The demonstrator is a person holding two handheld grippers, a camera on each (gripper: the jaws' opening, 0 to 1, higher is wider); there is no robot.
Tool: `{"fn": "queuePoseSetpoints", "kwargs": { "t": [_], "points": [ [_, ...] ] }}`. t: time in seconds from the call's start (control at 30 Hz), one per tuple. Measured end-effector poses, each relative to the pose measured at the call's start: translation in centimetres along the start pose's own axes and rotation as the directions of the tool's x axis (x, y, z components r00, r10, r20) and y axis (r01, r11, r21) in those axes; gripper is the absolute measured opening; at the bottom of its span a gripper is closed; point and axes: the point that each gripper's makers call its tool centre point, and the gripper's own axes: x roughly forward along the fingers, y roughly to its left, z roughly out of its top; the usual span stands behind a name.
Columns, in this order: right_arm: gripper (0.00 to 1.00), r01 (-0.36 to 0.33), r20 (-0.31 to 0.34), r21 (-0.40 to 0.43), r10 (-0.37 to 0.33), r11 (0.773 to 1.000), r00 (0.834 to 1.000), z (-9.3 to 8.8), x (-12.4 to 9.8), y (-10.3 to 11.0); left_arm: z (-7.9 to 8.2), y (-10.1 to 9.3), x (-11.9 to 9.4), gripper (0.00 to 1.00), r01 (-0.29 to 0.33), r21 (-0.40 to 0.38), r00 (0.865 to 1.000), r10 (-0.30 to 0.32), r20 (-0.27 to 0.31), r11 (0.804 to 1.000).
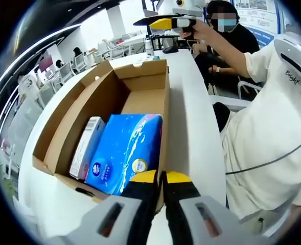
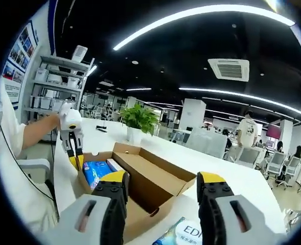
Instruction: Operate the shoe box by opening the lid, removing the specified soft item, and placing it in the target area until the item is outside and the box remains undamaged.
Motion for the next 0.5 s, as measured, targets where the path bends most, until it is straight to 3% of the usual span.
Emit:
{"fn": "queuePoseSetpoints", "kwargs": {
  "t": [0.13,0.3,0.5],
  "points": [
    [0.57,-0.06,0.013,0.033,0.06,0.998,0.998,1.0,0.6,0.6,0.0,-0.1,0.0,0.04,-0.003,0.001,1.0,0.003,-0.003,1.0],
    [0.56,-0.116,0.079,0.136,0.106,0.984,0.991,2.6,1.2,0.5,0.0,0.1,0.0,0.04,-0.002,0.0,1.0,0.002,-0.007,1.0],
    [0.54,-0.137,0.02,0.143,0.135,0.98,0.991,1.9,2.0,0.6,-0.1,0.2,0.0,0.04,0.0,0.0,1.0,0.0,-0.005,1.0]
  ]
}}
